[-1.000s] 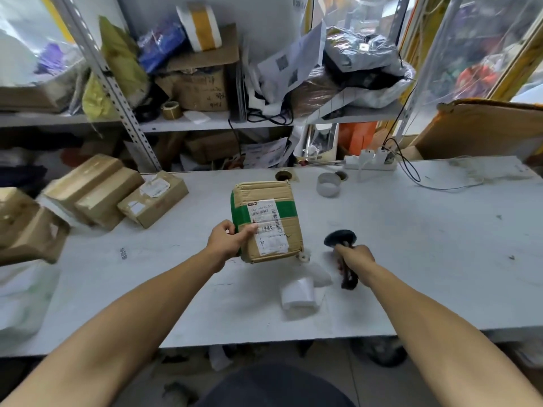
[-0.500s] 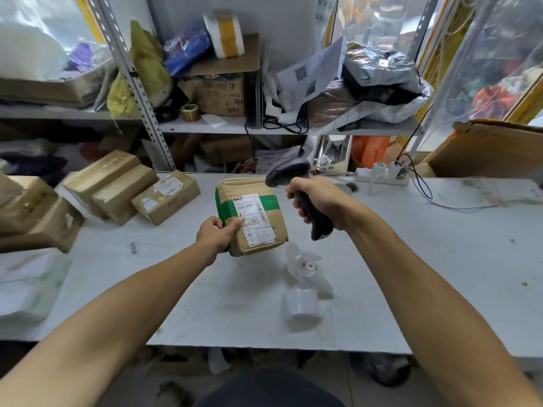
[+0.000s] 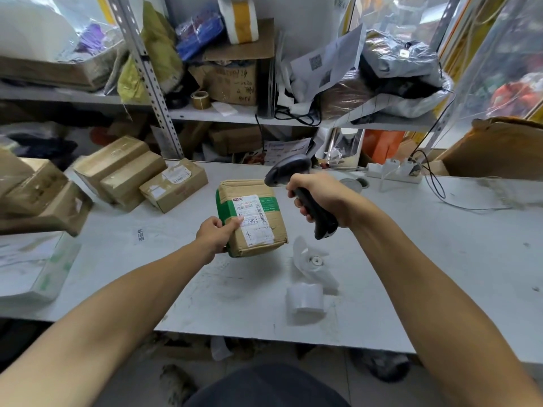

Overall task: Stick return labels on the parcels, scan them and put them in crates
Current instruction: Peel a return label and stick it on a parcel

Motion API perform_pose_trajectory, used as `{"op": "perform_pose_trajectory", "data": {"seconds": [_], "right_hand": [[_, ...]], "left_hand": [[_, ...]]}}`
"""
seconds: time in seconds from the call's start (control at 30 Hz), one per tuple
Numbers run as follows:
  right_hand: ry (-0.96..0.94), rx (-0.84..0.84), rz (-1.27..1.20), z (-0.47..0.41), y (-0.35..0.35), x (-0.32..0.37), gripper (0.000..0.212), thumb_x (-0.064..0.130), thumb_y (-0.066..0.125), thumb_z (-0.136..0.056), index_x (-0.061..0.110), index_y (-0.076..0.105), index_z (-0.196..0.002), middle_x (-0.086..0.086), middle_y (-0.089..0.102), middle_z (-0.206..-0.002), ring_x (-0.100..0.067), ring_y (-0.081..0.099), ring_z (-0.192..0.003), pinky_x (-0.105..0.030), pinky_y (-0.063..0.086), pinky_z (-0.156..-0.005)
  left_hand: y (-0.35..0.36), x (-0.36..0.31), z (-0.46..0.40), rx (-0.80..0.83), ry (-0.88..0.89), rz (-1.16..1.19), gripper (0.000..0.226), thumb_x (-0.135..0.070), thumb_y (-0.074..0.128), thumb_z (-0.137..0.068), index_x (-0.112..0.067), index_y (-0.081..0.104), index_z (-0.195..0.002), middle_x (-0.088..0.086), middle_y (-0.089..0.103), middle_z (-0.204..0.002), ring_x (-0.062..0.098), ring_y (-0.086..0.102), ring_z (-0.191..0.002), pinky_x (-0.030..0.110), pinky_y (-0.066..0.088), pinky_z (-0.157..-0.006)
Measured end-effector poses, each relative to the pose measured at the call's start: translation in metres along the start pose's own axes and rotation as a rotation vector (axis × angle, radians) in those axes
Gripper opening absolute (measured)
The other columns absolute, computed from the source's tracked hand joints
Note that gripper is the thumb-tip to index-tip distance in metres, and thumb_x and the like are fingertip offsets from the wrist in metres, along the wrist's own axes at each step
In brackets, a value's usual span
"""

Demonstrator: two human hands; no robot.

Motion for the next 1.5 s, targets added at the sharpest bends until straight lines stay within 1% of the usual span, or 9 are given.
{"op": "perform_pose_trajectory", "data": {"seconds": [0.53,0.83,1.0,1.1,1.17,1.23,1.4,1.43,1.5], "right_hand": [[0.021,0.006,0.032,0.003,-0.013,0.000,0.021,0.029,0.058,-0.093,0.009,0.064,-0.091,-0.001,0.057,-0.068,-0.010,0.053,-0.052,-0.020,0.045,-0.048],[0.025,0.008,0.027,0.002,-0.021,0.001,0.022,0.029,0.058,-0.094,0.008,0.064,-0.092,-0.002,0.057,-0.068,-0.008,0.054,-0.051,-0.020,0.046,-0.047],[0.068,-0.104,0.056,-0.019,-0.030,-0.032,0.019,0.025,0.062,-0.092,0.006,0.065,-0.095,-0.006,0.060,-0.075,-0.017,0.059,-0.064,-0.026,0.051,-0.057],[0.162,-0.252,0.134,-0.039,-0.040,-0.094,0.020,0.026,0.065,-0.089,0.006,0.063,-0.089,-0.012,0.064,-0.083,-0.024,0.063,-0.072,-0.034,0.055,-0.065],[0.269,-0.346,0.282,-0.046,-0.050,-0.141,0.022,0.031,0.064,-0.087,0.009,0.061,-0.088,-0.010,0.063,-0.089,-0.025,0.061,-0.079,-0.035,0.051,-0.070],[0.362,-0.387,0.384,-0.044,-0.057,-0.180,0.020,0.031,0.060,-0.088,0.011,0.059,-0.089,-0.007,0.061,-0.091,-0.024,0.060,-0.082,-0.034,0.047,-0.071],[0.480,-0.408,0.368,-0.040,-0.062,-0.240,0.033,0.040,0.052,-0.098,0.009,0.056,-0.091,-0.006,0.058,-0.086,-0.020,0.057,-0.074,-0.034,0.047,-0.070],[0.504,-0.411,0.365,-0.041,-0.061,-0.248,0.035,0.041,0.053,-0.098,0.007,0.057,-0.097,-0.008,0.059,-0.090,-0.022,0.058,-0.077,-0.035,0.049,-0.073],[0.549,-0.475,0.424,-0.041,-0.055,-0.260,0.052,0.048,0.060,-0.091,0.004,0.055,-0.118,-0.014,0.057,-0.117,-0.031,0.057,-0.103,-0.043,0.051,-0.091]], "left_hand": [[0.009,0.011,-0.004,0.056,-0.093,-0.021,0.035,-0.041,0.066,-0.096,-0.012,0.046,-0.098,0.008,0.069,-0.106,0.029,0.070,-0.095,0.038,0.060,-0.064],[0.009,0.015,-0.010,0.083,-0.122,-0.025,0.035,-0.041,0.065,-0.097,-0.011,0.046,-0.101,0.008,0.069,-0.105,0.029,0.069,-0.096,0.045,0.059,-0.079],[0.005,0.019,-0.012,0.082,-0.135,-0.138,0.030,-0.039,0.060,-0.100,-0.012,0.050,-0.109,0.009,0.066,-0.116,0.028,0.066,-0.104,0.044,0.060,-0.085],[0.003,0.027,-0.012,-0.031,0.036,-0.464,0.025,-0.030,0.063,-0.099,-0.011,0.050,-0.109,0.007,0.060,-0.118,0.024,0.060,-0.100,0.031,0.055,-0.068],[0.007,0.033,-0.009,-0.205,0.207,-0.669,0.030,-0.030,0.066,-0.094,-0.014,0.051,-0.114,0.008,0.056,-0.121,0.026,0.054,-0.106,0.035,0.055,-0.080],[0.019,0.035,0.002,-0.294,0.423,-0.769,0.036,-0.032,0.071,-0.088,-0.017,0.054,-0.116,0.007,0.052,-0.124,0.026,0.049,-0.111,0.040,0.050,-0.094],[0.071,0.042,0.035,-0.019,0.913,-0.806,0.033,-0.030,0.071,-0.084,-0.016,0.060,-0.112,0.004,0.056,-0.117,0.025,0.049,-0.103,0.043,0.047,-0.089],[0.080,0.043,0.040,0.070,0.976,-0.796,0.035,-0.030,0.070,-0.085,-0.016,0.061,-0.116,0.003,0.057,-0.120,0.024,0.050,-0.104,0.044,0.049,-0.089],[0.097,0.048,0.049,0.247,1.065,-0.805,0.043,-0.033,0.066,-0.090,-0.020,0.060,-0.131,0.000,0.055,-0.134,0.023,0.051,-0.114,0.041,0.052,-0.091]]}}
Point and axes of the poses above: each hand's wrist, its own z-axis away from the middle knuckle, its own y-axis out of the palm, x = y × z, the point moved 1 cm from there along -z, towards the middle knuckle
